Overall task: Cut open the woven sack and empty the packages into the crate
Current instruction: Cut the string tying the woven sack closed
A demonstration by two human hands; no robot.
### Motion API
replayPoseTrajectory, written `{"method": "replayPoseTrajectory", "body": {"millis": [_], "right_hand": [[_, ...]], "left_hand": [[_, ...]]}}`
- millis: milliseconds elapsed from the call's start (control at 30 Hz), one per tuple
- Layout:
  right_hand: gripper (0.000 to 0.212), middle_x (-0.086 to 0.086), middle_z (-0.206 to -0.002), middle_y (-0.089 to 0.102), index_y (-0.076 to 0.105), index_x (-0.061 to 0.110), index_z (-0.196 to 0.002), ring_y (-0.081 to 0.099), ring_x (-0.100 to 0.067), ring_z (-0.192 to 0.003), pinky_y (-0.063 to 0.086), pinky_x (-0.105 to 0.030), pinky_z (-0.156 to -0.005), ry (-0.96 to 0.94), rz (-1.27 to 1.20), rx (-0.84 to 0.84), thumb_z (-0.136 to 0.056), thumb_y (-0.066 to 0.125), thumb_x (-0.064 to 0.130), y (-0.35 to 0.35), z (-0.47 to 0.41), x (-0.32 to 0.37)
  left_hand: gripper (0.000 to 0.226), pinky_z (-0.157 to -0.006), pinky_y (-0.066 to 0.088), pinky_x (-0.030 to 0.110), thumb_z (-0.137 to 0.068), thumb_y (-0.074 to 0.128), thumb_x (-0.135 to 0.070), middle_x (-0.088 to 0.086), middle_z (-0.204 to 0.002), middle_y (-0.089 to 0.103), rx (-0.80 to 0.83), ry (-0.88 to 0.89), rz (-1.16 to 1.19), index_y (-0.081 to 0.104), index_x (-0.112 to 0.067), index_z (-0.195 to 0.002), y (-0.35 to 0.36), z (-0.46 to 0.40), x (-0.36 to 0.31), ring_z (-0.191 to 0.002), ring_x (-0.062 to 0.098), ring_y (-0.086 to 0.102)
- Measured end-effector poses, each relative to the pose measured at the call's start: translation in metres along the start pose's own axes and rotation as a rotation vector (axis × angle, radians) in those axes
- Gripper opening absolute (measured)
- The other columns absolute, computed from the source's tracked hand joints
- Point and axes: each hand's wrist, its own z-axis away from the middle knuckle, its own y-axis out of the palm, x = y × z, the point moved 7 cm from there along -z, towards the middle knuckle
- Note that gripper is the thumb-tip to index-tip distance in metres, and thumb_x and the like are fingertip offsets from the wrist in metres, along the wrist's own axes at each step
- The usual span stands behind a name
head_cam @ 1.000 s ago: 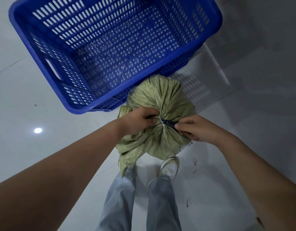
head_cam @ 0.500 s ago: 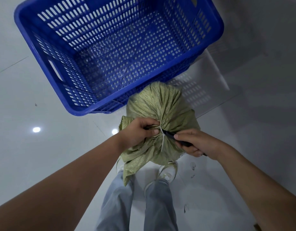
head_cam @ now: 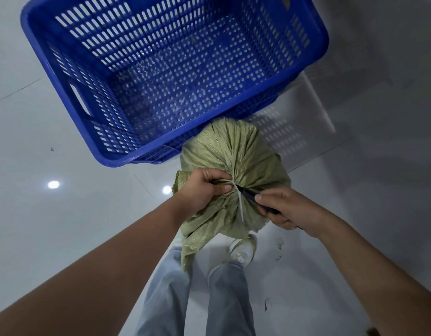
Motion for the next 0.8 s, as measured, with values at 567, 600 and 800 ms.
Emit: {"method": "replayPoseTrajectory", "body": {"millis": [567,600,800], "right_hand": [[0.038,-0.001,-0.047,0.024,0.048,0.012,-0.059,0.015,-0.011,-0.040,0.010,-0.023,-0.043,0.027,0.257,0.132,-0.095,0.052,0.025,-0.007,-0.011,0.014],[0.039,-0.001,-0.046,0.024,0.048,0.013,-0.057,0.015,-0.011,-0.040,0.011,-0.022,-0.042,0.029,0.257,0.139,-0.095,0.052,0.025,-0.006,-0.013,0.015],[0.047,0.004,-0.041,0.027,0.045,0.021,-0.048,0.017,-0.009,-0.037,0.012,-0.022,-0.040,0.034,0.260,0.153,-0.094,0.053,0.025,-0.003,-0.014,0.017]], "left_hand": [[0.032,-0.075,0.051,0.010,-0.078,0.065,0.010,-0.022,-0.061,0.069,0.175,0.062,-0.166,0.067,-0.005,-0.106,-0.002,-0.010,-0.006,-0.065,-0.007,0.062],[0.033,-0.073,0.050,0.009,-0.078,0.065,0.011,-0.023,-0.060,0.069,0.194,0.066,-0.187,0.067,-0.007,-0.106,-0.001,-0.010,-0.007,-0.064,-0.009,0.062],[0.033,-0.067,0.047,0.006,-0.079,0.064,0.011,-0.023,-0.056,0.067,0.241,0.054,-0.249,0.067,-0.007,-0.106,0.002,-0.015,-0.005,-0.059,-0.011,0.060]]}}
